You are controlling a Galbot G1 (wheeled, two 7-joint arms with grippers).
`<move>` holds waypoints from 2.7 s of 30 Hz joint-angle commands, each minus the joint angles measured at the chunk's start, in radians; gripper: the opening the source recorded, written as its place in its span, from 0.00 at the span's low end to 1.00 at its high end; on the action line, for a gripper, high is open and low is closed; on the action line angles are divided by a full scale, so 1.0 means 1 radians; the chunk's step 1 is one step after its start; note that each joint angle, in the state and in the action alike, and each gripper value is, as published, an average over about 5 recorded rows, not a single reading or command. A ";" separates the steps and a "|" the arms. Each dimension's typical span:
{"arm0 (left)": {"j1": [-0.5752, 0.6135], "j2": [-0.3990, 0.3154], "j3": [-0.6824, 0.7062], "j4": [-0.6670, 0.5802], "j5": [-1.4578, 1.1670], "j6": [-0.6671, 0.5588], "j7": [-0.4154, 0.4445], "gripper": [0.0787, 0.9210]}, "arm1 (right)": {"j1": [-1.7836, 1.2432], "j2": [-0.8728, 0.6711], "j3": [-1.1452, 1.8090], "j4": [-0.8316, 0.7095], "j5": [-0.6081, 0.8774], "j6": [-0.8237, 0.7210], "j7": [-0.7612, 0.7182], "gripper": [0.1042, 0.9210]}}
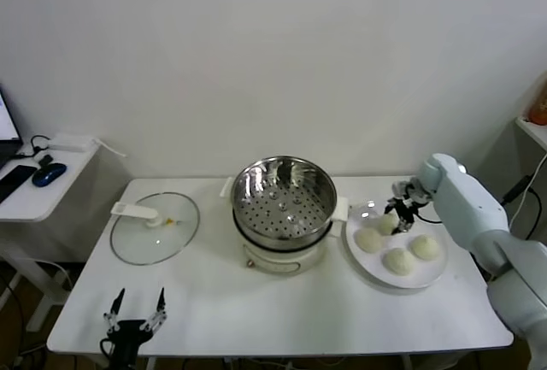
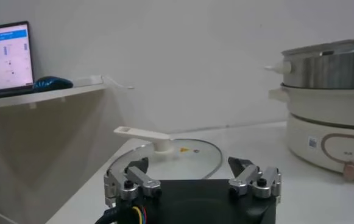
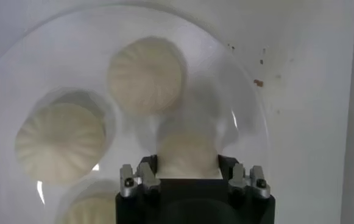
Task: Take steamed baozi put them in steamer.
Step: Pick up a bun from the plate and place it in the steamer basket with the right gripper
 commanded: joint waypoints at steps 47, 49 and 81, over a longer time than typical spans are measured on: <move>0.008 -0.014 -0.012 -0.067 0.039 0.022 0.017 0.88 | 0.414 0.226 -0.532 0.571 -0.054 0.350 0.030 0.68; 0.011 -0.013 -0.017 -0.072 0.034 0.024 0.018 0.88 | 0.392 0.264 -0.515 0.526 -0.104 0.370 0.039 0.68; 0.029 -0.003 -0.042 -0.051 0.002 0.011 0.015 0.88 | 0.221 0.354 -0.389 0.341 -0.338 0.438 0.086 0.70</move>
